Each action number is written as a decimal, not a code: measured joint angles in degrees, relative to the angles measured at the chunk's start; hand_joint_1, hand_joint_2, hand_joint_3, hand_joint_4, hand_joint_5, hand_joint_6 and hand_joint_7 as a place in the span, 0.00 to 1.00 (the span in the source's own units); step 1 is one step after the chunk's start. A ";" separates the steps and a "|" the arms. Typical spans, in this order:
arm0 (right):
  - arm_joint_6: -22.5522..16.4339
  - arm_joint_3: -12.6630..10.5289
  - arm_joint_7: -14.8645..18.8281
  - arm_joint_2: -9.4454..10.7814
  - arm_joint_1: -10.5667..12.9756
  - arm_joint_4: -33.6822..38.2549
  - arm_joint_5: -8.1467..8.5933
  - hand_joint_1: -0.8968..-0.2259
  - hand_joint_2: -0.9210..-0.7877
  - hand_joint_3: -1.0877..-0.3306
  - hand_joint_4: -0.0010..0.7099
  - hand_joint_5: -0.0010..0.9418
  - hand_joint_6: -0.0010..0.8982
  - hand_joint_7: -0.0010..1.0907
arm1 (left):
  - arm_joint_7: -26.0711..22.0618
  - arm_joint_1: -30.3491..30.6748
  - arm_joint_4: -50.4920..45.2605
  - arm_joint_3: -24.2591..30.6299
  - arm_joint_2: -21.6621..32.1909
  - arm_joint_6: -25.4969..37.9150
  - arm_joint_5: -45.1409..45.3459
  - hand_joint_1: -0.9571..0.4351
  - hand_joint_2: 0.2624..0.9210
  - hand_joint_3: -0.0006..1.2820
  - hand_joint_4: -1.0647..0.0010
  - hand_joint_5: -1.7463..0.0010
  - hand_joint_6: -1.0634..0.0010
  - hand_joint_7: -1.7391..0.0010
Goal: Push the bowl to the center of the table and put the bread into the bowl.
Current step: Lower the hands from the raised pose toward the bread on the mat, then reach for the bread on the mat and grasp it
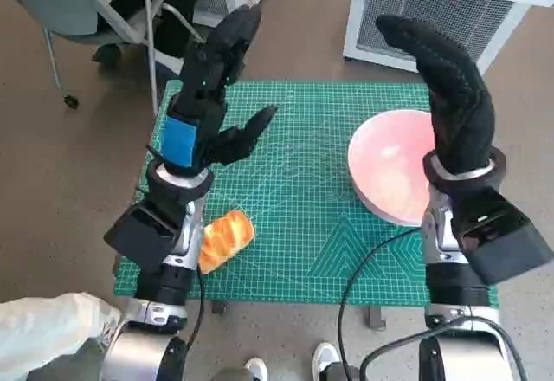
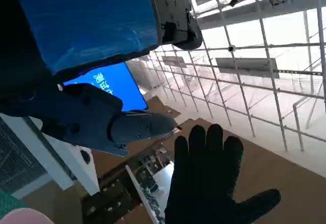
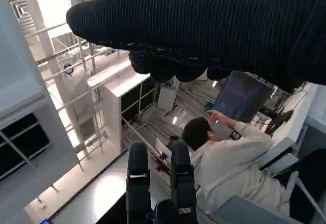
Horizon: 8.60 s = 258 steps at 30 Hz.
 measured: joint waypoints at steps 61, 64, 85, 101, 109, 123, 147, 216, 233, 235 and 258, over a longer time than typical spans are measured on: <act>2.72 -14.36 -12.37 -15.88 -0.78 36.07 0.01 0.64 0.00 0.36 0.36 0.00 0.33 0.06 | -0.90 1.28 -0.40 0.90 1.06 1.97 -2.70 0.44 1.00 0.28 0.76 1.00 0.92 0.71; 5.78 -14.36 -12.98 -15.90 -1.13 38.34 -0.04 0.65 0.00 0.36 0.32 0.00 0.31 0.05 | -0.92 1.31 -0.61 0.90 1.01 2.19 -2.72 0.44 1.00 0.28 0.76 1.00 0.92 0.71; 25.12 -14.41 -14.99 -13.53 -1.60 44.40 -0.20 0.66 0.00 0.34 0.30 0.02 0.30 0.03 | -0.89 3.03 -3.10 1.60 1.73 3.44 -2.70 0.44 1.00 0.27 0.76 1.00 0.90 0.72; 29.48 -11.98 -15.88 -7.40 -4.08 44.96 -2.79 0.60 0.00 0.33 0.34 0.01 0.31 0.03 | -0.66 3.74 -4.63 1.81 2.26 4.09 -2.40 0.44 1.00 0.27 0.77 1.00 0.89 0.73; 30.52 -10.96 -15.01 -5.37 -5.38 45.18 -4.43 0.61 0.00 0.31 0.33 0.01 0.30 0.02 | -0.45 5.04 -5.59 1.91 2.69 4.61 -2.13 0.45 1.00 0.27 0.76 1.00 0.88 0.73; 30.68 -10.24 -14.31 -2.05 -8.10 45.20 -4.68 0.63 0.00 0.30 0.33 0.00 0.29 0.01 | 1.68 6.97 -7.59 2.62 3.55 4.75 -1.13 0.43 1.00 0.26 0.76 1.00 0.84 0.78; 35.97 -11.05 -14.80 3.58 -12.66 45.80 -4.67 0.67 0.00 0.33 0.34 0.00 0.30 0.01 | 5.60 10.65 -11.61 3.88 5.20 5.93 2.41 0.40 1.00 0.25 0.75 1.00 0.77 0.88; -14.58 -0.03 5.48 -0.94 -1.23 11.40 -0.76 0.51 0.00 0.43 0.39 0.00 0.35 0.04 | -18.47 37.69 -55.70 -10.31 31.87 61.52 37.07 0.24 1.00 0.26 0.74 1.00 0.70 0.97; -14.32 0.64 4.66 -1.29 -0.51 11.21 -1.26 0.52 0.00 0.42 0.39 0.00 0.34 0.04 | -10.15 37.69 -47.14 -16.04 25.40 60.27 40.84 0.23 1.00 0.25 0.71 0.99 0.69 0.98; -14.20 0.72 4.50 -1.30 -0.34 11.00 -1.25 0.52 0.00 0.42 0.39 0.00 0.34 0.04 | -9.35 37.61 -45.88 -16.68 24.66 60.26 41.26 0.23 1.00 0.25 0.71 0.99 0.69 0.98; -12.68 1.50 4.21 -1.33 0.95 8.83 -1.04 0.52 0.00 0.43 0.39 0.00 0.33 0.05 | 1.80 36.48 -37.02 -20.42 18.46 61.56 47.00 0.44 1.00 0.10 0.35 0.89 0.52 0.96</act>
